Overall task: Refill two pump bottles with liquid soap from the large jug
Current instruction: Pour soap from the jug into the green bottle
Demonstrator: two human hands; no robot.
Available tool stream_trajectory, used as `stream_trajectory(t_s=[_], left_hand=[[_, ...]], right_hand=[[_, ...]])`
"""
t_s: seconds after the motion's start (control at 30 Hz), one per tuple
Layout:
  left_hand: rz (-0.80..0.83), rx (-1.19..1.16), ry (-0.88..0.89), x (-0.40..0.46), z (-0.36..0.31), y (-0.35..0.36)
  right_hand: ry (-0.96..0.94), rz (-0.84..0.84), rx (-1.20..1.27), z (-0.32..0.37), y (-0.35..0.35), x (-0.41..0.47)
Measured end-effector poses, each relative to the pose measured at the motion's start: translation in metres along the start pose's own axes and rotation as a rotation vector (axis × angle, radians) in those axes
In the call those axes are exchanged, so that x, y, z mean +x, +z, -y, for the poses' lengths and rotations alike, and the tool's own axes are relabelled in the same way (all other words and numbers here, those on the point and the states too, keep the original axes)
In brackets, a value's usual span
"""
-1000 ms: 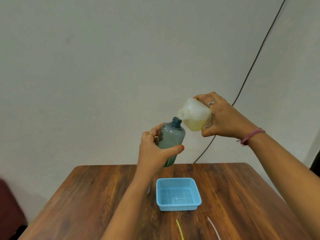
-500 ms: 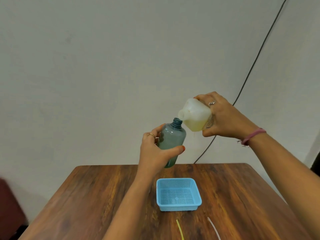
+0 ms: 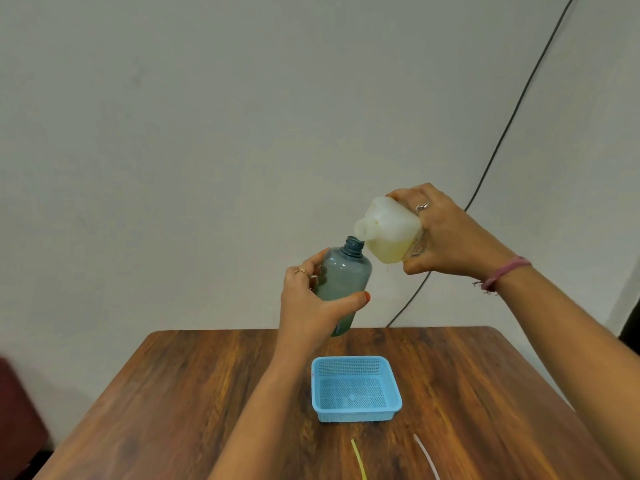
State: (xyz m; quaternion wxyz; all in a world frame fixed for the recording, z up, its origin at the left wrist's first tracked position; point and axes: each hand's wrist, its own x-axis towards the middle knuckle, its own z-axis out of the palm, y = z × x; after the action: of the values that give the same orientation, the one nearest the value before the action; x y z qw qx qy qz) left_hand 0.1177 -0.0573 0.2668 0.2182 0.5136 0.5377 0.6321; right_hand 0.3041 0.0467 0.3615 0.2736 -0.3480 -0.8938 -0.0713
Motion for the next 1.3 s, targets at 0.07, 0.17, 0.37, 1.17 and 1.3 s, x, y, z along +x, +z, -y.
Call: stream_trajectory(t_s=[0.07,0.17,0.37,1.17,1.3], left_hand=[[0.001,-0.001,0.001,0.0000,0.0006,0.0007],[0.006,-0.005,-0.001,0.0001,0.0013,0.0019],[0.006,-0.016,-0.005,0.0011,0.0006,0.0021],[-0.002,-0.028,-0.008,0.0004,0.0044,0.0032],[-0.004,-0.031,-0.008,0.0005,0.0050,0.0025]], right_hand=[[-0.005,-0.002,-0.003,0.0008,0.0000,-0.0002],[-0.012,-0.006,-0.013,0.0015,0.0002,-0.0008],[-0.012,-0.003,-0.028,0.0013,-0.0011,0.0008],[-0.030,-0.016,-0.057,0.0015,0.0018,0.0045],[-0.035,-0.015,-0.064,0.0024,0.0027,0.0045]])
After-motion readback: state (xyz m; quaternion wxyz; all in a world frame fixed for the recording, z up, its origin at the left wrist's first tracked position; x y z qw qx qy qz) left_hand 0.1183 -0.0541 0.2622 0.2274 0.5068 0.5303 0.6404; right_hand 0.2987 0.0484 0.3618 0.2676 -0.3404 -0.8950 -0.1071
